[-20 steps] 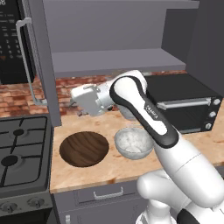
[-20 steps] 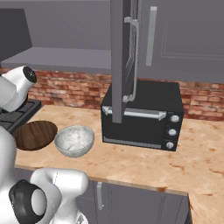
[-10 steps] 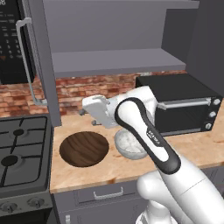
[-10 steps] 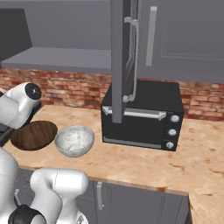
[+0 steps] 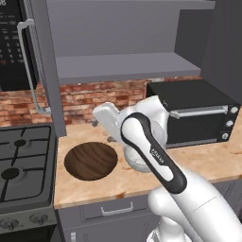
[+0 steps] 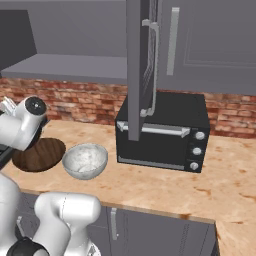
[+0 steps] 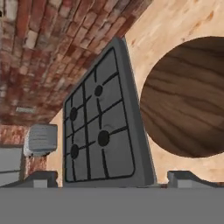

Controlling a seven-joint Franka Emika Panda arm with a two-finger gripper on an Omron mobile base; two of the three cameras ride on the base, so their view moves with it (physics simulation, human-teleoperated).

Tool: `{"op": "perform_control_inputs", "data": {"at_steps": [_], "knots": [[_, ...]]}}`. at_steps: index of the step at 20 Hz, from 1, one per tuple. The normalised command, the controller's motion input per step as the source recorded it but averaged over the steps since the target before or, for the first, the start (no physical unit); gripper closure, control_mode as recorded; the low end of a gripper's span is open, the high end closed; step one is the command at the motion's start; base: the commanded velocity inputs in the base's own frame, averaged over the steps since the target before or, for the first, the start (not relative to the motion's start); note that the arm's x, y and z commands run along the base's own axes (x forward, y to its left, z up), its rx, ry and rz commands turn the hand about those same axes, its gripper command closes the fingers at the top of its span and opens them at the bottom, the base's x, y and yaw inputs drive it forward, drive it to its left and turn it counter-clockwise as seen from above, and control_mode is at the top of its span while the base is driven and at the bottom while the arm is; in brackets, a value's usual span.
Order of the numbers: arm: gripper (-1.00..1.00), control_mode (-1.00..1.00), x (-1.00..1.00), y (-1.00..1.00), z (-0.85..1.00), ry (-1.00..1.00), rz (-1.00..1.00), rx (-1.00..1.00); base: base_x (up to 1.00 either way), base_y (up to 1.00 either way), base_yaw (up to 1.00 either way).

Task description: Open the cabinet. Pick the bowls from the counter and place them in the cabinet. Then close the cabinet.

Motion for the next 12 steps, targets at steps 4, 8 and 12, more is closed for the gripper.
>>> {"op": "perform_control_inputs", "data": {"at_steps": [4, 8, 12], "knots": [[-1.0, -1.0, 0.3, -0.12, -0.37, 0.22, -0.21, -0.08, 0.0, 0.0, 0.0], [-1.0, -1.0, 0.29, -0.11, -0.38, 0.17, -0.13, -0.11, 0.0, 0.0, 0.0], [-1.0, -1.0, 0.15, -0.09, -0.36, 0.17, -0.03, -0.15, 0.0, 0.0, 0.0]]}}
